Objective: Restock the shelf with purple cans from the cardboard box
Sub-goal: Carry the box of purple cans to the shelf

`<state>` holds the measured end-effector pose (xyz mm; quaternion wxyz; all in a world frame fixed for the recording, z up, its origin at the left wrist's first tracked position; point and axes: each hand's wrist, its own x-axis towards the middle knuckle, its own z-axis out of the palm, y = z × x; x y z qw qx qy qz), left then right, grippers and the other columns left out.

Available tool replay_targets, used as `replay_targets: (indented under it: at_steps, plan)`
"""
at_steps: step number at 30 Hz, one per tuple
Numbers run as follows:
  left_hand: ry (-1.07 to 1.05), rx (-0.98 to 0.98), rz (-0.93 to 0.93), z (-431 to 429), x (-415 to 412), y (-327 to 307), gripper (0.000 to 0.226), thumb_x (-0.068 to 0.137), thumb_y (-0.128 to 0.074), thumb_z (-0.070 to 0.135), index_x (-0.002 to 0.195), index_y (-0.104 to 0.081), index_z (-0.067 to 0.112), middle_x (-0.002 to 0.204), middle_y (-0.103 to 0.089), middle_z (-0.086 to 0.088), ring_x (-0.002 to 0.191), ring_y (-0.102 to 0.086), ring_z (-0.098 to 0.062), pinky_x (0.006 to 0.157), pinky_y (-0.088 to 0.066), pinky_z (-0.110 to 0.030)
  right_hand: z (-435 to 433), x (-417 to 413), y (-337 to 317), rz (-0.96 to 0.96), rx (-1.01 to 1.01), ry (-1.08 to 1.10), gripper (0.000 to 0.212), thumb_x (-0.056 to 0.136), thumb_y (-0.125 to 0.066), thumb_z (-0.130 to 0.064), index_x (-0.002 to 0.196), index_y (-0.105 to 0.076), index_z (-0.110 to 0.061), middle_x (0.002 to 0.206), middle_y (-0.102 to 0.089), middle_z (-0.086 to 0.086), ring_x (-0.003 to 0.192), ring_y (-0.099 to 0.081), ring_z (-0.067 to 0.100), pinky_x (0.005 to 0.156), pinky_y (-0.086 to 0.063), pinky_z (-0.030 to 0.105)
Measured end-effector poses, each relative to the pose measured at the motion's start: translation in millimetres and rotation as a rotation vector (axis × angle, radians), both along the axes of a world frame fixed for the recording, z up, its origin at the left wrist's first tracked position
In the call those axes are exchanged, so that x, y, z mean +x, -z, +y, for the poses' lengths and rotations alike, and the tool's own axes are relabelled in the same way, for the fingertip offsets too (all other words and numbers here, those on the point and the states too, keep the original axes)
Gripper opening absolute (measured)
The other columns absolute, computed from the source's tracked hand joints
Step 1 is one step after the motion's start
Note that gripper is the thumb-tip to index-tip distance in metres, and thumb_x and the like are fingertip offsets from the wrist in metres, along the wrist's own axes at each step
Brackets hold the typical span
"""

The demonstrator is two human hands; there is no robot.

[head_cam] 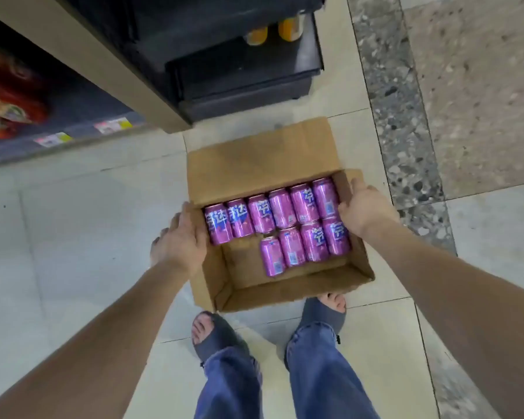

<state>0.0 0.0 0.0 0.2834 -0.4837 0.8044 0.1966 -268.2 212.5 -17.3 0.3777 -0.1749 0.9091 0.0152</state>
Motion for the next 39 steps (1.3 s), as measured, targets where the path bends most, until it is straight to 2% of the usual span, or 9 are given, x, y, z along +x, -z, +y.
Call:
replay_targets:
  at_steps: [4,9,13,15,18,23,28,35,39]
  plan:
    - [-0.194,-0.040,-0.125,4.9,18.2,62.9,0.082,0.105,-0.042,0.048,0.165,0.005,0.016,0.167,-0.022,-0.015,0.139,-0.044,-0.043,0.106,-0.040,-0.054,0.3,-2.6,64.0,0.065,0.036,0.058,0.070,0.095,-0.056,-0.033,0.154,-0.024,-0.014,0.137,-0.052,0.022,0.125,-0.051,0.044,0.099,-0.043,0.047]
    - [-0.242,0.006,-0.102,18.6,41.9,114.6,0.089,0.102,-0.050,0.046,0.164,0.009,0.019,0.158,-0.037,-0.013,0.131,-0.053,-0.044,0.099,-0.046,-0.055,17.4,9.9,108.0,0.172,-0.188,0.197,0.069,0.091,-0.057,-0.019,0.154,-0.030,-0.022,0.127,-0.055,0.023,0.115,-0.055,0.045,0.096,-0.045,0.045]
    - [-0.328,0.001,-0.040,35.6,50.2,140.6,0.089,0.107,-0.047,0.036,0.160,0.024,0.031,0.138,-0.054,-0.023,0.114,-0.063,-0.043,0.078,-0.045,-0.047,33.9,16.8,125.4,0.117,-0.211,0.213,0.088,0.093,-0.051,-0.011,0.160,-0.002,-0.041,0.102,-0.063,0.020,0.096,-0.063,0.041,0.079,-0.043,0.036]
    - [-0.370,-0.012,0.030,38.6,53.2,148.8,0.089,0.108,-0.047,0.029,0.160,0.025,0.032,0.130,-0.060,-0.026,0.104,-0.065,-0.041,0.074,-0.040,-0.042,40.2,15.1,129.8,0.121,-0.221,0.207,0.091,0.092,-0.049,-0.007,0.159,0.000,-0.045,0.091,-0.061,0.017,0.080,-0.060,0.036,0.074,-0.041,0.034]
    - [-0.419,-0.007,0.157,40.7,60.1,155.9,0.089,0.107,-0.049,0.020,0.161,0.021,0.033,0.117,-0.067,-0.027,0.083,-0.058,-0.031,0.074,-0.040,-0.041,52.2,5.2,132.9,0.124,-0.212,0.141,0.090,0.092,-0.051,-0.010,0.157,-0.003,-0.050,0.094,-0.069,0.023,0.070,-0.053,0.031,0.073,-0.044,0.035]
    - [-0.500,0.023,0.266,43.0,60.8,154.4,0.087,0.108,-0.048,0.017,0.162,0.017,0.037,0.110,-0.071,-0.021,0.060,-0.043,-0.007,0.073,-0.043,-0.038,55.9,-2.1,129.4,0.029,-0.197,0.094,0.089,0.099,-0.055,-0.017,0.157,0.005,-0.049,0.095,-0.070,0.024,0.081,-0.065,0.041,0.074,-0.049,0.038]
    - [-0.500,0.041,0.302,38.5,60.8,148.9,0.085,0.108,-0.048,0.016,0.164,0.012,0.037,0.109,-0.072,-0.020,0.064,-0.048,-0.011,0.076,-0.045,-0.037,53.2,-1.0,129.1,0.019,-0.191,0.117,0.081,0.102,-0.052,-0.014,0.161,-0.002,-0.037,0.102,-0.068,0.028,0.082,-0.062,0.040,0.074,-0.045,0.039]
    - [-0.442,0.046,0.337,28.8,65.8,139.4,0.084,0.108,-0.051,0.019,0.164,0.008,0.039,0.132,-0.066,-0.016,0.108,-0.067,-0.037,0.094,-0.054,-0.048,56.3,-0.6,125.4,0.037,-0.217,0.116,0.085,0.100,-0.056,-0.011,0.160,-0.005,-0.044,0.115,-0.068,0.028,0.104,-0.064,0.047,0.091,-0.050,0.044]
    - [-0.414,0.036,0.310,18.7,78.2,119.6,0.086,0.106,-0.053,0.017,0.163,0.006,0.042,0.119,-0.070,-0.021,0.104,-0.067,-0.044,0.091,-0.053,-0.049,57.6,14.7,109.0,0.016,-0.245,0.133,0.084,0.099,-0.056,-0.012,0.159,-0.008,-0.047,0.123,-0.067,0.024,0.109,-0.064,0.045,0.097,-0.049,0.044]
